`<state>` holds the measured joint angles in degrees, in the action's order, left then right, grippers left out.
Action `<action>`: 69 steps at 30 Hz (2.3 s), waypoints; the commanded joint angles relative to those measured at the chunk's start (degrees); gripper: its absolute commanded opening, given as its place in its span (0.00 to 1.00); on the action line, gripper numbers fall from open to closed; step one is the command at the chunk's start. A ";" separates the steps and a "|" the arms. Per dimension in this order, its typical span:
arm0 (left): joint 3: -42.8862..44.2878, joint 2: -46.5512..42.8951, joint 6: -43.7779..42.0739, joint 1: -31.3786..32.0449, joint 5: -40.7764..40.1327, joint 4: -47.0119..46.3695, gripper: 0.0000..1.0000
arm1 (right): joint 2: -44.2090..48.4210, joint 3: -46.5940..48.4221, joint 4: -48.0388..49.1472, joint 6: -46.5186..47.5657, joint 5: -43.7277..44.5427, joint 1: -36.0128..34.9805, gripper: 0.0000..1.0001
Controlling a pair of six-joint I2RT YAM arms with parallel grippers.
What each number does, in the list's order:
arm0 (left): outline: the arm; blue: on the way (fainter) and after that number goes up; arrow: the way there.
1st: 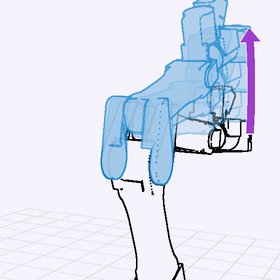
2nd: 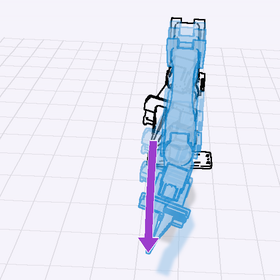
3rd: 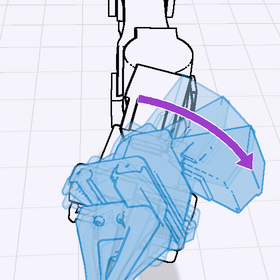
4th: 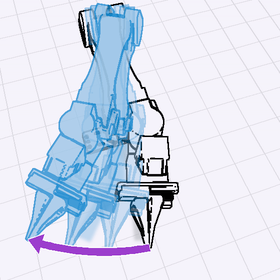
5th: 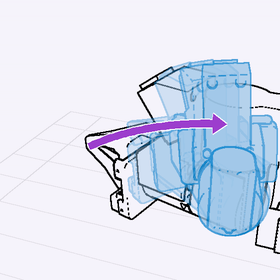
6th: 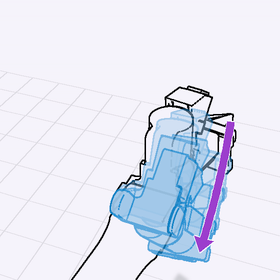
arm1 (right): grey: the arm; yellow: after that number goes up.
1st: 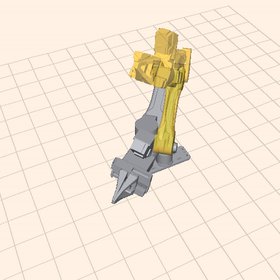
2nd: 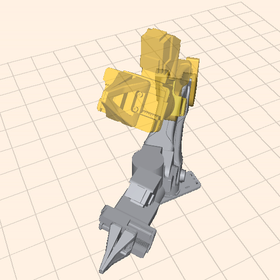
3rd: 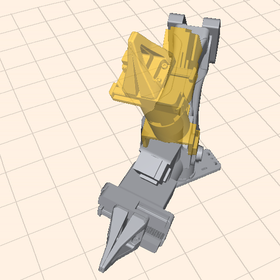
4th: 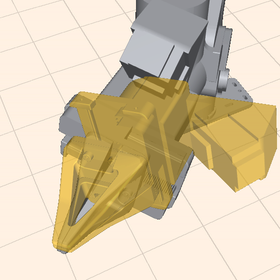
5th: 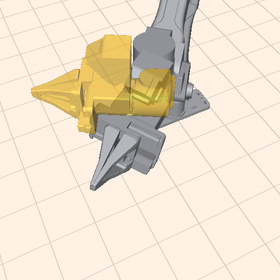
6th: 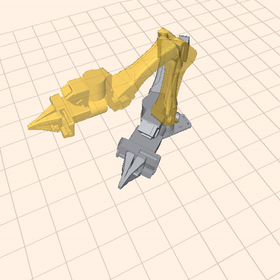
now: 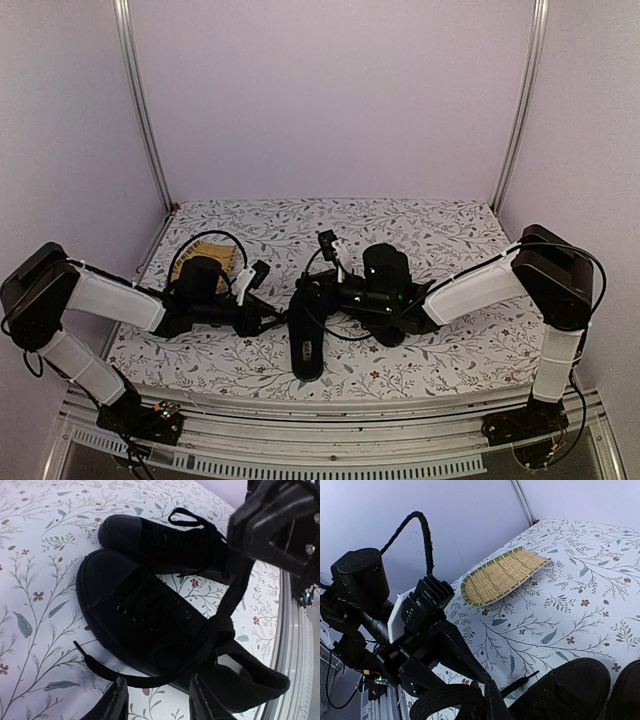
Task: Tie the shoes
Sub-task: Tie the shoelace on the shoe, then place the half-tied shoelace at the center of the board.
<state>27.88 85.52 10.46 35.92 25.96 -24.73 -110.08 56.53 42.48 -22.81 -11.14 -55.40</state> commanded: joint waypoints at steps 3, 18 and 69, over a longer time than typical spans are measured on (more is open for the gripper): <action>0.01 4.48 -3.74 2.59 -0.21 -5.82 0.39 | 1.47 -0.48 2.26 -2.10 -1.52 0.56 0.02; 1.86 10.24 -2.43 4.54 -0.67 -8.59 0.23 | 1.26 -0.27 2.06 -2.64 -2.01 0.76 0.02; -4.31 -10.12 17.17 -7.20 -18.02 18.23 0.00 | 32.17 -25.99 -25.87 -11.20 20.71 7.05 0.02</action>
<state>24.53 74.65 26.24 30.72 9.13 -7.79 -77.41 32.21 17.82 -32.45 8.60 -49.15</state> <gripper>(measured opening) 0.003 0.020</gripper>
